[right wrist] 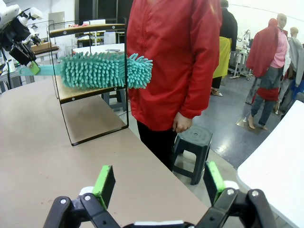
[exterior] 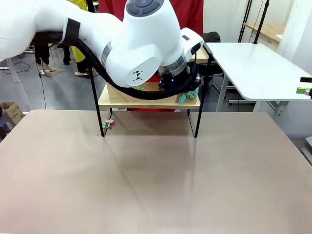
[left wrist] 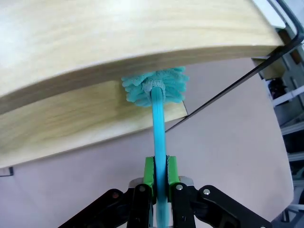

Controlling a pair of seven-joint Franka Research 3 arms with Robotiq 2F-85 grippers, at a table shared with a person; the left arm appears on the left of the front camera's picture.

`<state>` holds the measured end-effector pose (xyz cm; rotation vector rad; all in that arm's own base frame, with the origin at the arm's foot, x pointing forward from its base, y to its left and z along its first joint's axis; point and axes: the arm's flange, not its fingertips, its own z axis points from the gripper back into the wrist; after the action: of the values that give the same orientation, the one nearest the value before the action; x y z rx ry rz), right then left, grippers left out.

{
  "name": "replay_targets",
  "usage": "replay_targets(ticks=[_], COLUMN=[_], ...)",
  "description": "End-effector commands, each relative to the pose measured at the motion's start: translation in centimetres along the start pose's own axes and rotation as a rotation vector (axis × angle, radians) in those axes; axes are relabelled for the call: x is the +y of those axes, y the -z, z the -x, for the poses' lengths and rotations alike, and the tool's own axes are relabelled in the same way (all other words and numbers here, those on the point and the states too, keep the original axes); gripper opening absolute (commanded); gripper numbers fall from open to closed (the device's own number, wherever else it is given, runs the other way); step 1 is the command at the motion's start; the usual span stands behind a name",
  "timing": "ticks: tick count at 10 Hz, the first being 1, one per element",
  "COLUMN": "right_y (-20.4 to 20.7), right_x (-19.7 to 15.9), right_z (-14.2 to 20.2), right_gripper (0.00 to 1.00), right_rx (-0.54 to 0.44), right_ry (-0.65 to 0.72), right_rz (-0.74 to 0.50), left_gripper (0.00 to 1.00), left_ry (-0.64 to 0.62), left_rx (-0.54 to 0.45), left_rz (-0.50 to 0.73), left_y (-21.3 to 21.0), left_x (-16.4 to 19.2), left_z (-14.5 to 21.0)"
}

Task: Clean the shelf.
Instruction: Clean the specific section of the Shelf indicated by the human with the Duster.

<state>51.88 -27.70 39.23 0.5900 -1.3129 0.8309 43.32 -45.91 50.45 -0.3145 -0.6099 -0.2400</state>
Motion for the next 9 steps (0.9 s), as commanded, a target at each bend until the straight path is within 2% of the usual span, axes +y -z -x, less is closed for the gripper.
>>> replay_targets(ticks=[1, 4, 5, 9], right_y=[0.11, 0.11, 0.11, 0.11], right_x=[-0.05, -0.05, -0.05, -0.05], right_z=[-0.62, -0.62, -0.62, -0.62], right_gripper=[1.00, 1.00, 1.00, 1.00], right_rx=[0.012, 0.012, 0.012, 0.012], right_ry=[0.009, 0.009, 0.009, 0.009], right_rz=[0.002, 0.002, 0.002, 0.002], left_gripper=[0.13, 0.13, 0.13, 0.13], left_ry=[0.005, 0.019, -0.008, -0.009], left_rx=[0.017, 0.052, 0.026, 0.035], left_rz=[0.034, 0.053, 0.013, 0.016], left_y=[0.00, 0.67, 0.66, 0.88], left_x=[0.42, 0.82, 0.50, 0.99], left_z=[0.50, 0.40, 0.32, 0.19])
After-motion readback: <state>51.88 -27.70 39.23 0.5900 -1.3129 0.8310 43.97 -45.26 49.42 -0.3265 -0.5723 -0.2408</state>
